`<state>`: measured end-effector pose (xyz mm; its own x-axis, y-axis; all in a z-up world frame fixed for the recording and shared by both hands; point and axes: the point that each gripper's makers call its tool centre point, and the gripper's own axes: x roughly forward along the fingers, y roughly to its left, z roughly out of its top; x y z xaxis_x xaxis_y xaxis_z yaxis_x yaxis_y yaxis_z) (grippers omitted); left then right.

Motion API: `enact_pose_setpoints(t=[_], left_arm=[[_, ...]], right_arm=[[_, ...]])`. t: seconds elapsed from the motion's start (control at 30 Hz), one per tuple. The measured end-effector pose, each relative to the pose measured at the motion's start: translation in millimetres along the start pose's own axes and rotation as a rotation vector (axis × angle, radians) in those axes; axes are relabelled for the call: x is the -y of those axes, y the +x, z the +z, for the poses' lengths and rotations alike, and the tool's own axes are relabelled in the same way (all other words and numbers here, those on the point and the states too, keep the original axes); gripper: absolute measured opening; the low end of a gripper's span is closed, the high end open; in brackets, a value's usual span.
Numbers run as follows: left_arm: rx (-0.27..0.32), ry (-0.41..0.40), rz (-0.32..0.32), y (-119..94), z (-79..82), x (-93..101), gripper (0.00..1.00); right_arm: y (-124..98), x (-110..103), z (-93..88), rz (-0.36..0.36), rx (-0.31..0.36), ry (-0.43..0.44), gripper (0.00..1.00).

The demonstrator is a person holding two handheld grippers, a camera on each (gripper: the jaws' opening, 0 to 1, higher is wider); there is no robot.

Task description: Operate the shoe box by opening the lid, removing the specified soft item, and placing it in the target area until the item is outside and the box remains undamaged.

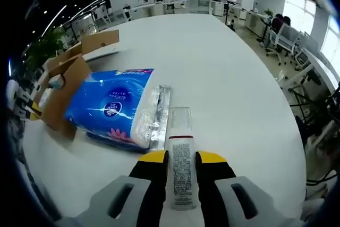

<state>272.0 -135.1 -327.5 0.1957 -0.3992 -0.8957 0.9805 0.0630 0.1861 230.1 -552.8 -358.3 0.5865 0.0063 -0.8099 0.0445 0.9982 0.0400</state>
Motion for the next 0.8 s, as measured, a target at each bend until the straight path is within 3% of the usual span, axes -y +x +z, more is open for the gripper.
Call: enact_pose_setpoints(t=[0.8], left_arm=[[0.001, -0.003, 0.003, -0.5, -1.1, -0.1, 0.08]], right_arm=[[-2.0, -7.4, 4.2, 0.008, 0.027, 0.022, 0.21]])
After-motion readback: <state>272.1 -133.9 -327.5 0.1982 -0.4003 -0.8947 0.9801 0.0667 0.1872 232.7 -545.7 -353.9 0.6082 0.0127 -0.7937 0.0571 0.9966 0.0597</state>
